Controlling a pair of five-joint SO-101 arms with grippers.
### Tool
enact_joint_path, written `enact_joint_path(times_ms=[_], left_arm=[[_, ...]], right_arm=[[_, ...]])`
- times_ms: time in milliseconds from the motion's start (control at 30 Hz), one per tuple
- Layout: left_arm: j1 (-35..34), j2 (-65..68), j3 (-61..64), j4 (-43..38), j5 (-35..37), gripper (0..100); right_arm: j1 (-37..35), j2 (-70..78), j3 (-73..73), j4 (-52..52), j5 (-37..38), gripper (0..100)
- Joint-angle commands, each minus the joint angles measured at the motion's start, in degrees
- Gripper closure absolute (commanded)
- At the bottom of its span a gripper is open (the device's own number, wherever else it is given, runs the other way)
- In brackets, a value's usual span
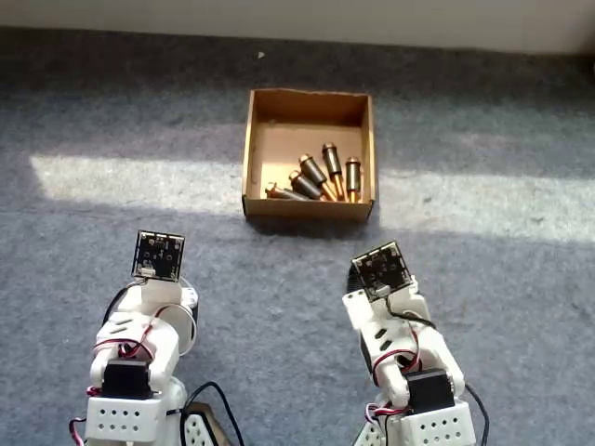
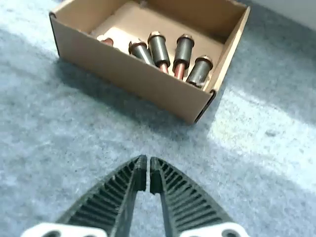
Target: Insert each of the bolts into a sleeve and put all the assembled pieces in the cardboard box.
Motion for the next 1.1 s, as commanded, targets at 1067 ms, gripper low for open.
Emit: enact_joint_path(times_ms=[1067], left_arm=[[-0.8, -0.7, 1.2, 7.3, -0.7, 99]], right_arm=[[2.4, -1.2, 7.7, 23.3, -23.7, 99.2]])
